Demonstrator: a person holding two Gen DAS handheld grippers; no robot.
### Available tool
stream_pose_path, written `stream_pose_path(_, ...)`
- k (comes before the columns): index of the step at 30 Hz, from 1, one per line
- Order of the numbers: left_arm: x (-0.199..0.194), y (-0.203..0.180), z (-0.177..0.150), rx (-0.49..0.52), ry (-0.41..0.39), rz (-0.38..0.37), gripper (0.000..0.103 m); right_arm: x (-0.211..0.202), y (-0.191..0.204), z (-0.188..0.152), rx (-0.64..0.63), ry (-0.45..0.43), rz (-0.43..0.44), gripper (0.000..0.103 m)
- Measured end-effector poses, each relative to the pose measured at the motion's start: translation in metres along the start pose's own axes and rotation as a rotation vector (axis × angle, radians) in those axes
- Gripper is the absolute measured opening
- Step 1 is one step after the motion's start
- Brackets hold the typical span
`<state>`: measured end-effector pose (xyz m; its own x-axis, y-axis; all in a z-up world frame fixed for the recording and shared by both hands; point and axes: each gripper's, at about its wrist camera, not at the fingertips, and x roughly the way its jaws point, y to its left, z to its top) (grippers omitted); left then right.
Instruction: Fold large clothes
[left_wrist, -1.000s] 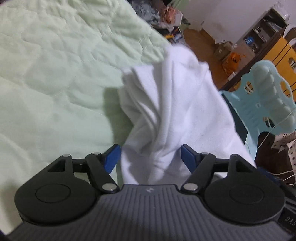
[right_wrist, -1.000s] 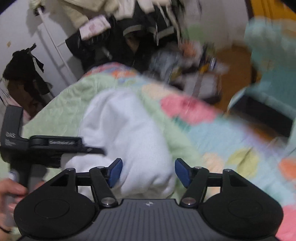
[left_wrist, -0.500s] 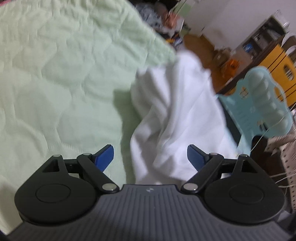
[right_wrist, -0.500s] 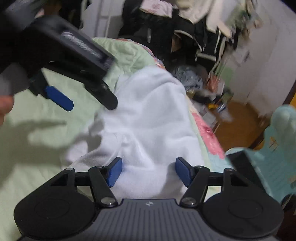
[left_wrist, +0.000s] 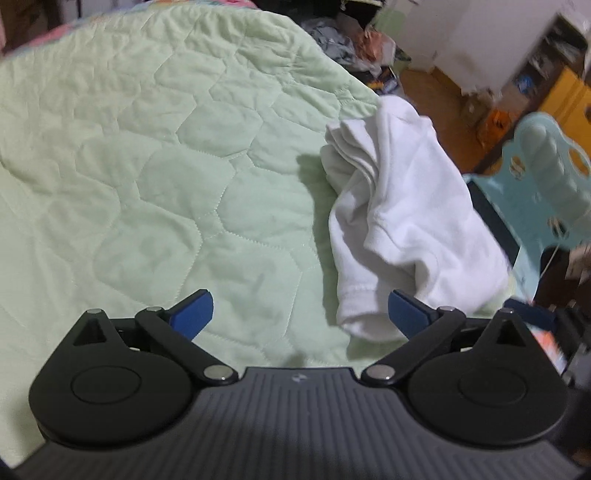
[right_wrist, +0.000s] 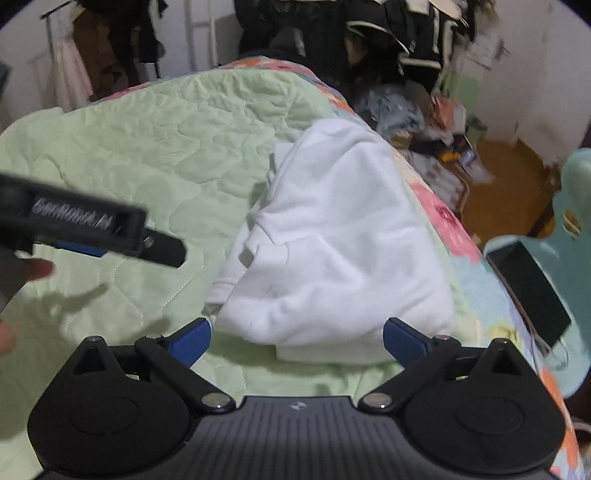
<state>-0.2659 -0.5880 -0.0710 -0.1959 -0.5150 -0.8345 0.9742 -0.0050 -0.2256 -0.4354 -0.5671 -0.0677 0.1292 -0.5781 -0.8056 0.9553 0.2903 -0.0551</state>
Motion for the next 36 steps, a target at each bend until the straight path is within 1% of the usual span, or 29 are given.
stream_pose_path(4,-0.009,-0.017,-0.004,0.073,0.018,0.011,0.103,-0.012,0.000,0.000,0.024,0.018,-0.064,0.101)
stream_pose_path(5,-0.009,-0.019,-0.005,0.079,0.021,0.012,0.103,-0.015,0.000,-0.002,0.029,0.014,-0.062,0.101)
stream_pose_path(9,-0.013,-0.034,-0.010,0.125,0.045,0.053,0.103,-0.024,-0.004,-0.006,0.038,0.003,-0.037,0.102)
stream_pose_path(12,-0.015,-0.040,-0.016,0.139,0.051,0.081,0.103,-0.027,-0.006,-0.010,0.037,0.002,-0.030,0.102)
stream_pose_path(16,-0.014,-0.044,-0.021,0.147,0.070,0.080,0.103,-0.025,-0.010,-0.019,0.055,0.020,-0.009,0.102)
stream_pose_path(27,-0.010,-0.055,-0.027,0.168,0.096,0.111,0.103,-0.017,-0.012,-0.025,0.049,0.046,-0.014,0.102)
stream_pose_path(31,-0.012,-0.058,-0.029,0.176,0.088,0.123,0.103,-0.017,-0.012,-0.027,0.046,0.046,-0.013,0.102)
stream_pose_path(33,-0.018,-0.059,-0.031,0.180,0.046,0.156,0.103,-0.016,-0.013,-0.028,0.050,0.046,-0.006,0.102)
stream_pose_path(36,-0.029,-0.057,-0.032,0.175,0.020,0.156,0.103,-0.015,-0.016,-0.030,0.060,0.049,0.005,0.102)
